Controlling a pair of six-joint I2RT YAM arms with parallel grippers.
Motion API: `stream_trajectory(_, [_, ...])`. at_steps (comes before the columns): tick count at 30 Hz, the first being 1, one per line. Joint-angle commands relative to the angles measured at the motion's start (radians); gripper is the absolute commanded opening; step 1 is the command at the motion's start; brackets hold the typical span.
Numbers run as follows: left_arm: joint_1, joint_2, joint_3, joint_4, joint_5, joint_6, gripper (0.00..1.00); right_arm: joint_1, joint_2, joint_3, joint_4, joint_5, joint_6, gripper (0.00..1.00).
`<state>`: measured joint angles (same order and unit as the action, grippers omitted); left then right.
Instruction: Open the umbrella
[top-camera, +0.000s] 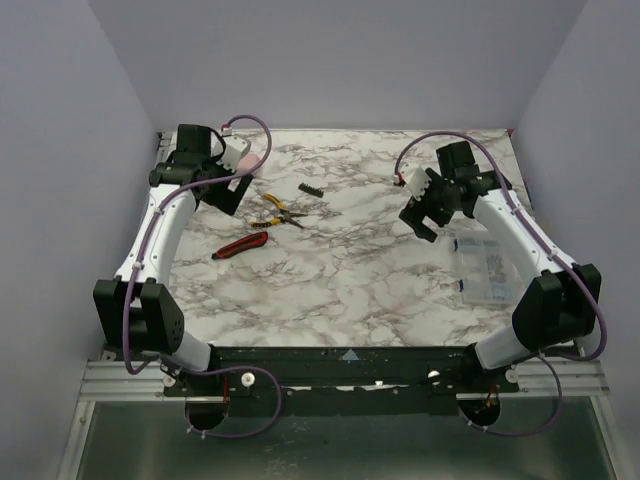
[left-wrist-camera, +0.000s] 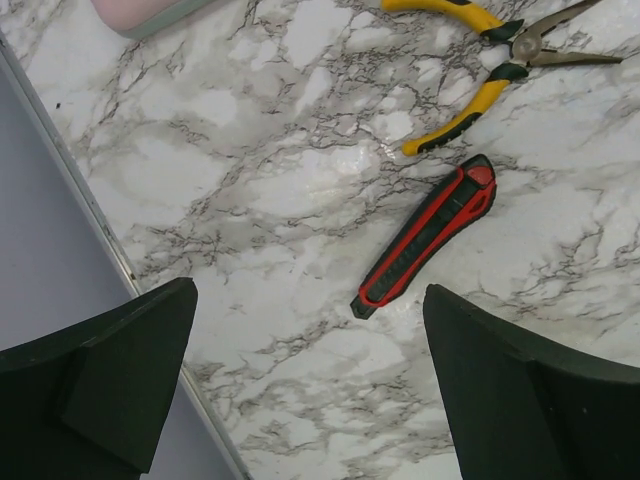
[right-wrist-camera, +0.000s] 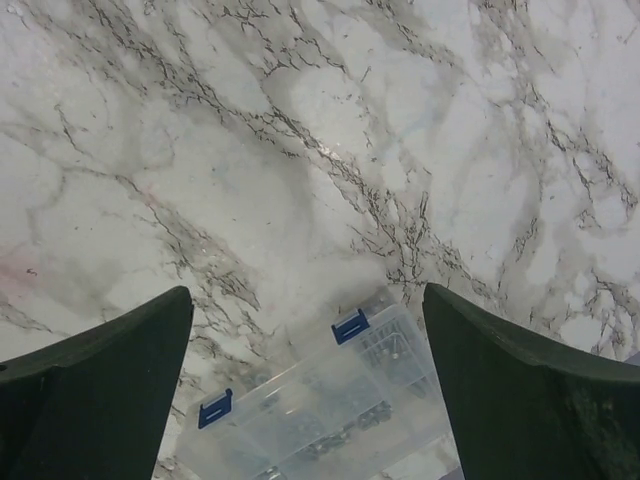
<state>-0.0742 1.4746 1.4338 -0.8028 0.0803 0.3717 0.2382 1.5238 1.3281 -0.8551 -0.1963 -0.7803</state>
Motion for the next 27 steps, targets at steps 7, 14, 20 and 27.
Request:
stream_trajectory(7, [0.02, 0.4, 0.527, -0.166, 0.009, 0.125, 0.99, -0.001, -0.019, 0.066, -0.058, -0.006, 0.091, 1.0])
stream_trajectory(14, [0.065, 0.758, 1.057, -0.248, 0.044, -0.099, 0.99, -0.001, -0.042, 0.069, -0.096, 0.028, 0.101, 1.0])
stream_trajectory(20, [0.199, 0.737, 0.884, -0.005, 0.214, -0.46, 0.99, 0.0, -0.044, 0.076, -0.133, 0.047, 0.112, 1.0])
stream_trajectory(27, [0.282, 0.808, 0.894, 0.051, 0.137, -0.671, 0.98, -0.001, -0.02, 0.11, -0.163, 0.048, 0.127, 1.0])
